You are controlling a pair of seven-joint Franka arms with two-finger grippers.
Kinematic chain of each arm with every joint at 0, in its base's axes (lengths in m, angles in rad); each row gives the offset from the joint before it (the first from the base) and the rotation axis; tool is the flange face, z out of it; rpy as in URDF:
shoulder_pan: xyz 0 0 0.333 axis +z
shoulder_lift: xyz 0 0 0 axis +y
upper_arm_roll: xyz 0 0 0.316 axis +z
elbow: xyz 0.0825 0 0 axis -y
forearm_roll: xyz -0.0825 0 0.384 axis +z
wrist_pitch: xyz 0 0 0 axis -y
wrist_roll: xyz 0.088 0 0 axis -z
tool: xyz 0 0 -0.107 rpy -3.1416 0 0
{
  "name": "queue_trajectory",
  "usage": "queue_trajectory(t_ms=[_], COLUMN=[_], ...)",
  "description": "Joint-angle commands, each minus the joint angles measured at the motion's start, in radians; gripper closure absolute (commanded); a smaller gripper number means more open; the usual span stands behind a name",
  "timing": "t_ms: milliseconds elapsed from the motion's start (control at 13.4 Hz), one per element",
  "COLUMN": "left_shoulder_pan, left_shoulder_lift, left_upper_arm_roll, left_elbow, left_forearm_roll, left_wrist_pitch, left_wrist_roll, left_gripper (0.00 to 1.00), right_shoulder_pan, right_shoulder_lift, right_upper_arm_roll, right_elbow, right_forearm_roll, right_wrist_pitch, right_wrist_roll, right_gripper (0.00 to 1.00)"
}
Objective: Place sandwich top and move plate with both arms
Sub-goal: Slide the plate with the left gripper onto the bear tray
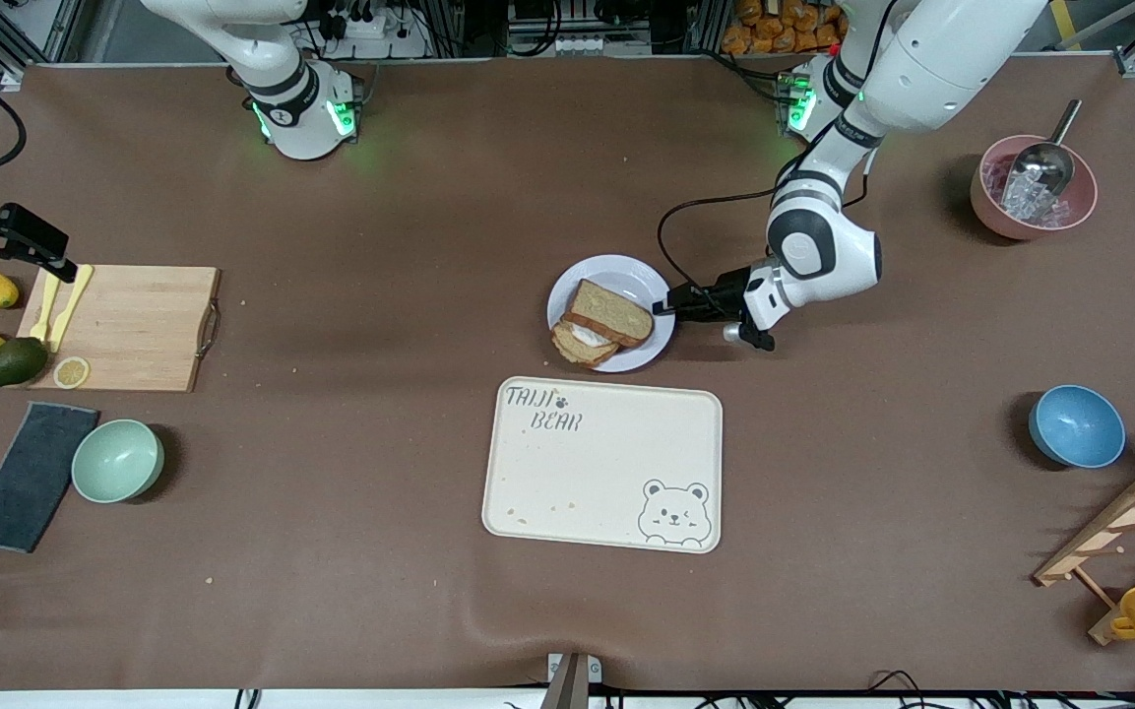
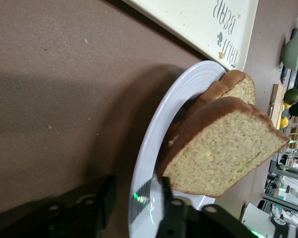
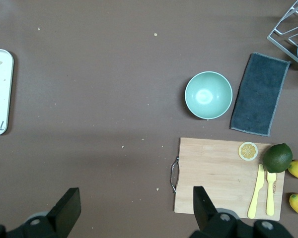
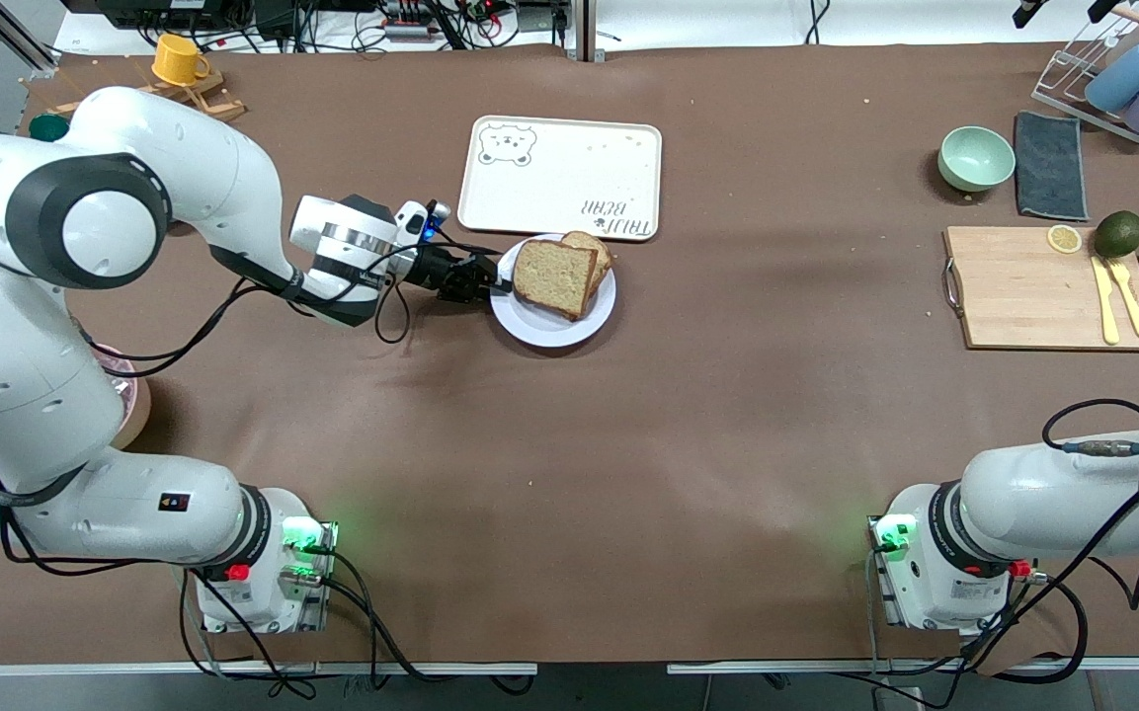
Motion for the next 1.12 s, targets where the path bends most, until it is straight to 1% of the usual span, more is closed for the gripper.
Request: queue_trajectory(t_ms=[0,150,299,374,599,748,898,1048], left_shoulder_pan=[-0.037,-0.044,-0.032,-0.029,-0.015,-0.012,-0.011,-0.011], left_shoulder_lift=[0.003,0.003,-0.006,-0.018,-0.069,-0.102,-0.130,-0.133], left_upper_arm_roll=[-0.003,-0.003,-0.003,-0.003,-0.004,-0.007,-0.018,-0.018], left_elbow=[0.010,0.010,0.013,0.018,0.019,0.018,0.019,0.054], left_forearm_roll=[-0.080,-0.096,-0.098,-0.098,-0.105,-0.166,-0.215,-0.271], left_wrist_pitch=[0.032,0.047,0.045,0.045,0.045,0.041,0.039,0.039], left_wrist_roll=[0.030,0.030,0.028,0.025,0.024,0.033,0.035,0.033], left_gripper=[1.00,1.00,1.00,1.00,1.00,1.00,1.00,1.00], right_shoulder_pan=[0.003,0.004,0.036,0.036,0.027,0.023,-0.017,-0.019], right_shoulder_lift=[0.021,0.023,0.021,0.024,0.026,0.024,0.024,0.024], right_upper_arm_roll=[0.007,0.010,0.013,0.013,0.012,0.006,0.006,0.006], right_elbow=[0.038,0.047,0.050,0.065,0.067,0.070,0.070,0.070], right_forearm_roll=[-0.003,-0.002,-0.023,-0.028,-0.026,-0.023,-0.002,0.000], right_wrist_pitch=[-0.009,0.027,0.069,0.067,0.064,0.061,0.060,0.051], right_wrist_roll=[-0.004,-0.005,0.000,0.003,0.003,0.006,0.004,0.004], right_gripper=[0.00,0.00,0.00,0.00,0.00,0.00,0.00,0.00])
